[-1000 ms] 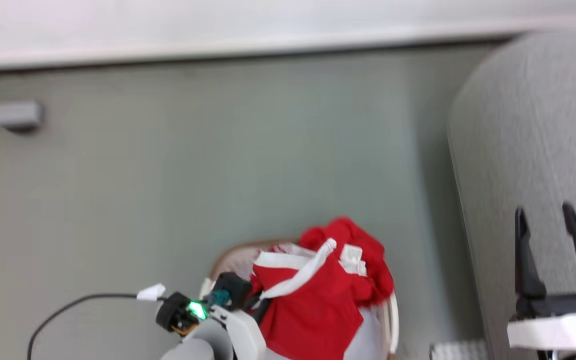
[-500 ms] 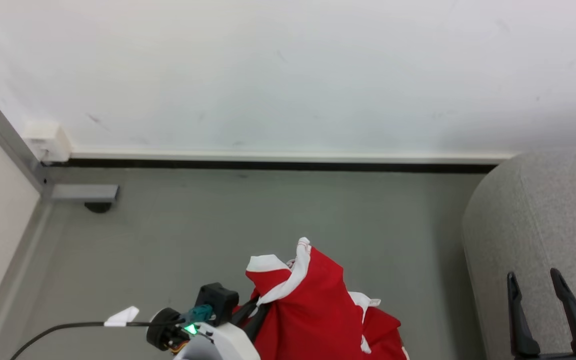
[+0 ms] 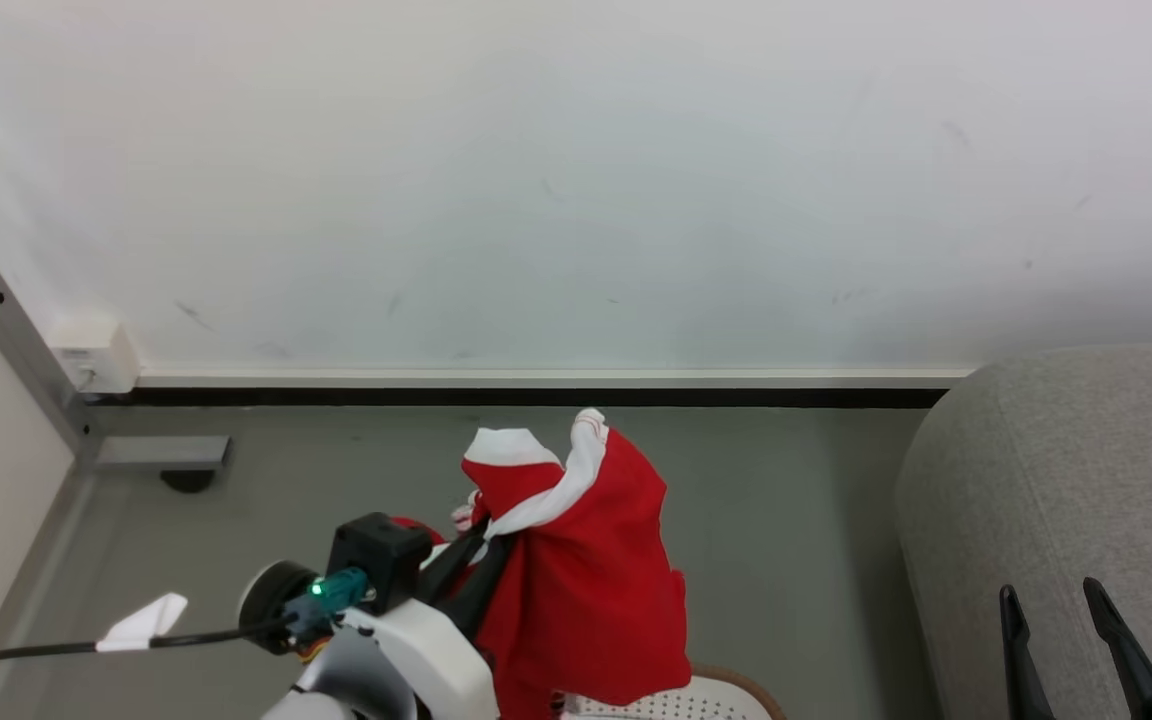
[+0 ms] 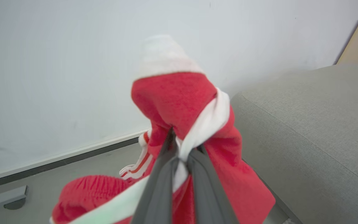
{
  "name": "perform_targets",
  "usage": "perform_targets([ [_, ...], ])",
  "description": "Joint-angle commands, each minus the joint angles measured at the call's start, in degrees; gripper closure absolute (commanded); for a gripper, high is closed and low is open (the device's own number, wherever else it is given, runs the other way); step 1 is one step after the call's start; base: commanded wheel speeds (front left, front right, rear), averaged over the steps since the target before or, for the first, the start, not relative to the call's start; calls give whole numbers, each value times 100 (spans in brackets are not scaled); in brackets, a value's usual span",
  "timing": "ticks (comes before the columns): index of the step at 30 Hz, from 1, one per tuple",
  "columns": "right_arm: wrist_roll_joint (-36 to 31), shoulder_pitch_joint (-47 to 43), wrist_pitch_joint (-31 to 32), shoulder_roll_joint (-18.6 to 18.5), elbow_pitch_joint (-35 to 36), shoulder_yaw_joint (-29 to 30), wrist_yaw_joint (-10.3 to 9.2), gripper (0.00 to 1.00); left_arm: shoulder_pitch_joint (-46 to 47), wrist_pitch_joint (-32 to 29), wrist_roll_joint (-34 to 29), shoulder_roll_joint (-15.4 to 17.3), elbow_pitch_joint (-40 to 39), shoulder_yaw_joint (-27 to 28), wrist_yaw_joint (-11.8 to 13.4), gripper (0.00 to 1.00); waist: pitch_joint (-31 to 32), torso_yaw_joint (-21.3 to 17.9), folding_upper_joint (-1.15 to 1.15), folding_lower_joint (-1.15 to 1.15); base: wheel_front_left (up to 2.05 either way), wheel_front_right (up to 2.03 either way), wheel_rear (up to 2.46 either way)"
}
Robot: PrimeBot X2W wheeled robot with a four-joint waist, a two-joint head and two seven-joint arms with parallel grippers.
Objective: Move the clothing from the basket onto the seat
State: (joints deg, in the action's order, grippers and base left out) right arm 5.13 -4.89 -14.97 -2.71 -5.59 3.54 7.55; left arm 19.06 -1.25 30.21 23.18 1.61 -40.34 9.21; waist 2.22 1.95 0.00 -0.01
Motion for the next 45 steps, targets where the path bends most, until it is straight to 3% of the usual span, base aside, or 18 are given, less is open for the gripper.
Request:
perform_targets([
  [1,34,-74,-15,-14,-12,-22,-12,0,-17,-47,47,90,-182,57,52,100,13,-55,0,1,0,0,0],
  [15,-266,105,-15,-14,280,-412,-12,0,85,-339,-34,333,-625,60,169,100,-17,-204,0,1,0,0,0],
  [18,-343,92,-15,-94,317,-884,-12,0,122,-351,-40,311,-662,34,153,100,-33,-211,0,1,0,0,0],
  [25,22,357,-15,-891,176,-2359,-12,0,252,-405,-67,212,-670,-66,98,100,-60,-216,0,1,0,0,0],
  [30,305,881,9,-1093,-54,-3177,-12,0,344,-428,-104,128,-656,-186,31,100,-68,-218,0,1,0,0,0],
  [36,499,1754,-1,-970,-705,-3948,-12,0,497,-513,-171,-2,-698,-391,-99,100,-81,-186,0,1,0,0,0],
  [45,906,3031,-12,-375,-2080,-4866,-12,0,642,-655,24,-279,-824,-698,-387,100,-37,-148,0,1,0,0,0],
])
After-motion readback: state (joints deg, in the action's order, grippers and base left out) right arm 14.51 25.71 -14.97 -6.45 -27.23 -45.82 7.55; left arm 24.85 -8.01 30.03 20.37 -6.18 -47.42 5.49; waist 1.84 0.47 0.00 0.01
